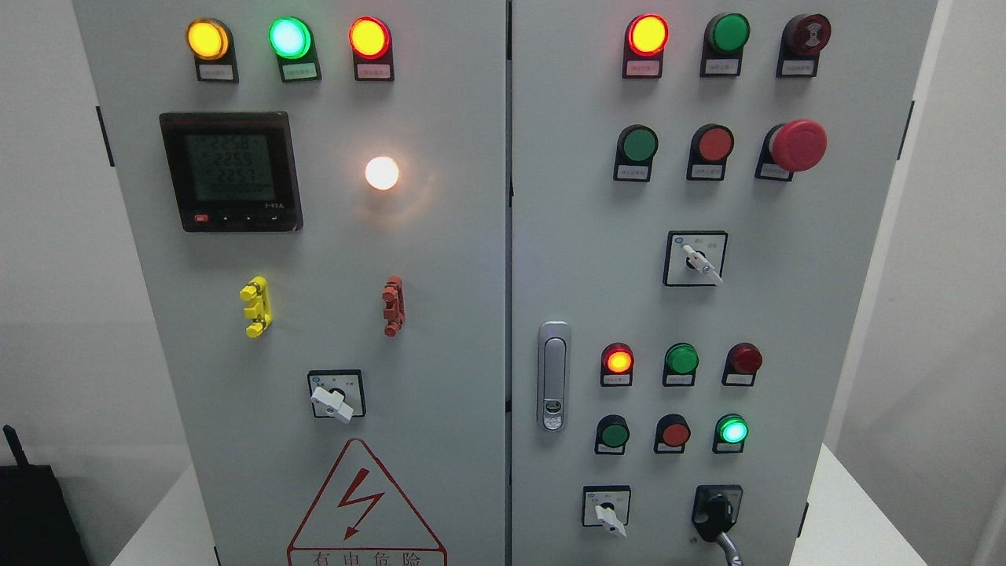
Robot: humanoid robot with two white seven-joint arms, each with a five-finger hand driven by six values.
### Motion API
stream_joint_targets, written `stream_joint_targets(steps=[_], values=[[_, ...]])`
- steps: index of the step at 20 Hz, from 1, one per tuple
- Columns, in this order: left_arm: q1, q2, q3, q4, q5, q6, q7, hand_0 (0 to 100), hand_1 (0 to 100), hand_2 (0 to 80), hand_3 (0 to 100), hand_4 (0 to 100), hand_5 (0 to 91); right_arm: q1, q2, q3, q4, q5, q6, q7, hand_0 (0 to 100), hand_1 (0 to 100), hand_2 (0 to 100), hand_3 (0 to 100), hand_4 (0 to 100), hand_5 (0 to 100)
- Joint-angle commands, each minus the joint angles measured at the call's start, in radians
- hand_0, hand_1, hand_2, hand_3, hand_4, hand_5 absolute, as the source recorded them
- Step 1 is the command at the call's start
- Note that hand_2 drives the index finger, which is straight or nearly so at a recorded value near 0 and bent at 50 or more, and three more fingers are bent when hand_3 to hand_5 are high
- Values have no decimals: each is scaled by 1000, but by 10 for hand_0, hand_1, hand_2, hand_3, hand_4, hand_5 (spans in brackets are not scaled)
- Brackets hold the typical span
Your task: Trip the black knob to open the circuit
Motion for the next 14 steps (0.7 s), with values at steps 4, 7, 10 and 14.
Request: stream_joint_targets(steps=[4,7,10,14], values=[[-4,-2,1,0,2,-1,0,120,389,0,0,0,0,-18,-5,21,-54,3,-24,24,774,836,0,904,963,988],[-2,-2,1,0,2,-1,0,120,389,0,0,0,0,-17,-6,18,-52,0,-24,24,775,838,0,904,963,987],[-2,-2,1,0,2,-1,0,120,389,0,0,0,0,-17,-8,6,-48,-2,-26,24,776,839,0,904,963,987],[-2,-2,1,0,2,-1,0,120,389,0,0,0,0,-15,-20,-3,-43,-3,-27,24,777,840,0,904,962,987]])
